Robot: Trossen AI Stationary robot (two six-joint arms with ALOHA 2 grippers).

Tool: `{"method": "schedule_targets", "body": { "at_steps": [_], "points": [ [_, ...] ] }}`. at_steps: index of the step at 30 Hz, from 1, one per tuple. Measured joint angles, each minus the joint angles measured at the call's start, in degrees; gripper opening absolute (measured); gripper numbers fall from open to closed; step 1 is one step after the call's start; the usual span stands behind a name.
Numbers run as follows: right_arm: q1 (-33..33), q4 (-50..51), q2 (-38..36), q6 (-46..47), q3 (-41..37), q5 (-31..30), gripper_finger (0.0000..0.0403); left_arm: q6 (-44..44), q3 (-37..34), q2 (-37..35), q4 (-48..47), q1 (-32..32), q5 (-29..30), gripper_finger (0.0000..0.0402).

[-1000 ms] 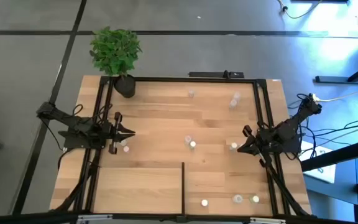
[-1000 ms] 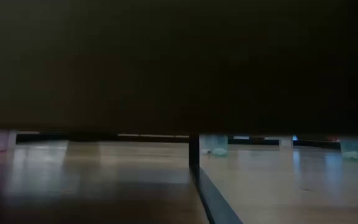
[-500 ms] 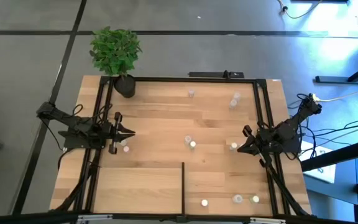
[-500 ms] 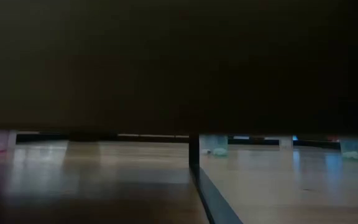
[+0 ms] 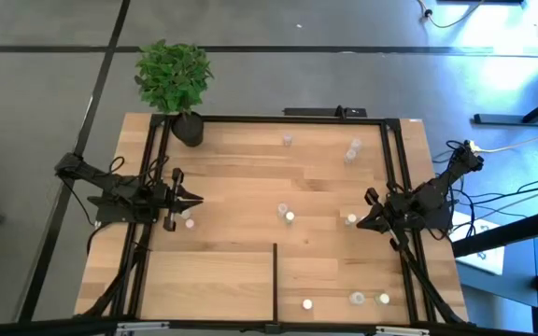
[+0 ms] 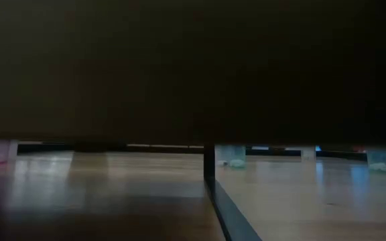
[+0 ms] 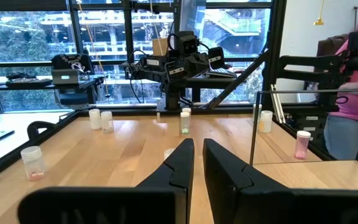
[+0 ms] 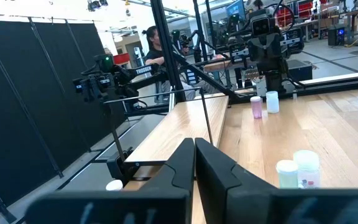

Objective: Pick and place medicine bottles onto shelf by color

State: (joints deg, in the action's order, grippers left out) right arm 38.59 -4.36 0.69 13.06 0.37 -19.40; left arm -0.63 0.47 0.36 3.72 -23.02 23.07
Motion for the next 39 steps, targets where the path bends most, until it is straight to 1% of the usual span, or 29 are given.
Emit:
{"method": "schedule_targets", "body": {
  "at_steps": [14, 16, 19, 22, 24, 26, 31, 36, 39],
  "points": [
    [0.0, -0.2, 0.0, -0.1, 0.0, 0.0, 0.0016, 0.0, 0.0, 0.0, 0.0, 0.0, 0.0, 0.003],
    [0.0, -1.5, 0.0, -3.2, 0.0, 0.0, 0.0016, 0.0, 0.0, 0.0, 0.0, 0.0, 0.0, 0.003],
    [0.0, -2.5, 0.0, -13.2, 0.0, 0.6, 0.0016, 0.0, 0.0, 0.0, 0.0, 0.0, 0.0, 0.003],
    [0.0, -3.0, 0.0, -21.0, 0.0, 3.3, 0.0016, 0.0, 0.0, 0.0, 0.0, 0.0, 0.0, 0.003],
    [0.0, -3.1, 0.0, -24.1, 0.0, 4.6, 0.0016, 0.0, 0.0, 0.0, 0.0, 0.0, 0.0, 0.003],
    [0.0, -3.1, 0.0, -25.5, 0.0, 4.9, 0.0016, 0.0, 0.0, 0.0, 0.0, 0.0, 0.0, 0.003],
    [0.0, -2.9, 0.0, -25.6, 0.0, 4.9, 0.0016, 0.0, 0.0, 0.0, 0.0, 0.0, 0.0, 0.003],
    [0.0, -0.9, 0.0, -27.1, 0.0, 4.9, 0.0016, 0.0, 0.0, 0.0, 0.0, 0.0, 0.0, 0.003],
    [0.0, 0.1, 0.0, -26.9, 0.0, 3.8, 0.0016, 0.0, 0.0, 0.0, 0.0, 0.0, 0.0, 0.003]
  ]
}}
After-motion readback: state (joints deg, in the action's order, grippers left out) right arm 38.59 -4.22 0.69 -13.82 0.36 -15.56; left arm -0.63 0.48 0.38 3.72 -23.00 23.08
